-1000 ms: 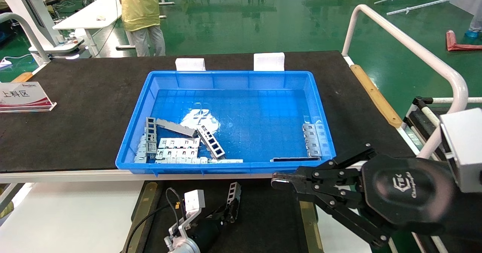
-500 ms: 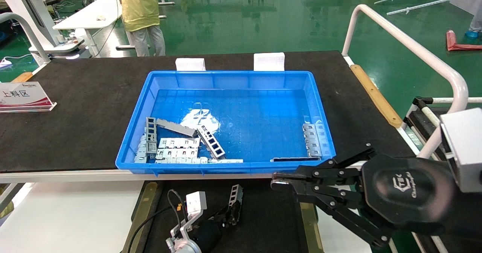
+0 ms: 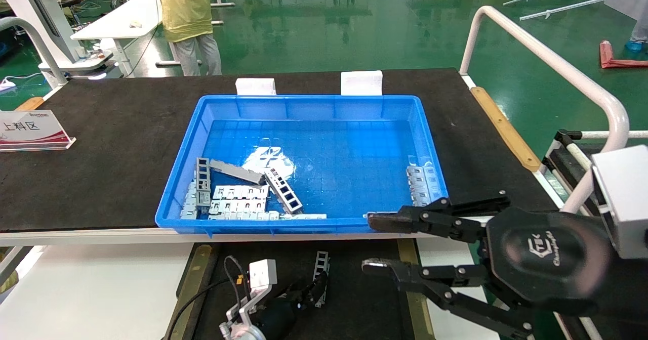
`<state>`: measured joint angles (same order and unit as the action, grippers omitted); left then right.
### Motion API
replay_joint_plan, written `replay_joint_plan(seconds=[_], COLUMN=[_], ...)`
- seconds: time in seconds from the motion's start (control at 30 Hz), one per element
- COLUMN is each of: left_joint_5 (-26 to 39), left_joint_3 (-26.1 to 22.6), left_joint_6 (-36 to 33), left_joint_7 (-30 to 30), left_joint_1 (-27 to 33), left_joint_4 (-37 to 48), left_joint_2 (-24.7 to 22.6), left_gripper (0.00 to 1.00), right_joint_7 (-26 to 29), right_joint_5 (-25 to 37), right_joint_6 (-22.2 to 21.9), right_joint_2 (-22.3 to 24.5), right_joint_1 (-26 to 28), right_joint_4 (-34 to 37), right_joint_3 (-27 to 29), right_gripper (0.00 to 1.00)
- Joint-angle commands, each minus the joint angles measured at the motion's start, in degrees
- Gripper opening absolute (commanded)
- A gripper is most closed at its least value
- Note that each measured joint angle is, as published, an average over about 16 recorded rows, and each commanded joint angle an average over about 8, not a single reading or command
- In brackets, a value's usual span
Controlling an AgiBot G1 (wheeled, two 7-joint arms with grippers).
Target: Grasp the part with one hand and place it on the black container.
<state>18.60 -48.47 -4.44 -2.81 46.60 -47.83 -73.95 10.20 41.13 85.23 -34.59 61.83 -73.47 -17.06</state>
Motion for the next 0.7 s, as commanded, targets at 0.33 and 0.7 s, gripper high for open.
replay_joint_plan(seconds=[0.33,0.7], left_joint_5=[1.3,2.9], left_joint_3=[-3.4,-8.1], left_joint_6=[-8.7,-19.4], left_joint_7=[0.3,3.4], left_joint_1=[-0.3,0.6], left_joint_4=[-6.1,-14.8], left_joint_2=[7.5,19.1], left_gripper=[1.0,1.0], right_joint_7=[0.0,0.0], right_joint_5=[0.0,0.0], right_joint_6=[0.0,0.0], right_joint_2=[0.0,0.0], right_joint_1=[0.0,0.0], right_joint_4=[0.0,0.0], right_joint_3=[0.0,-0.1], right_gripper=[1.0,1.0])
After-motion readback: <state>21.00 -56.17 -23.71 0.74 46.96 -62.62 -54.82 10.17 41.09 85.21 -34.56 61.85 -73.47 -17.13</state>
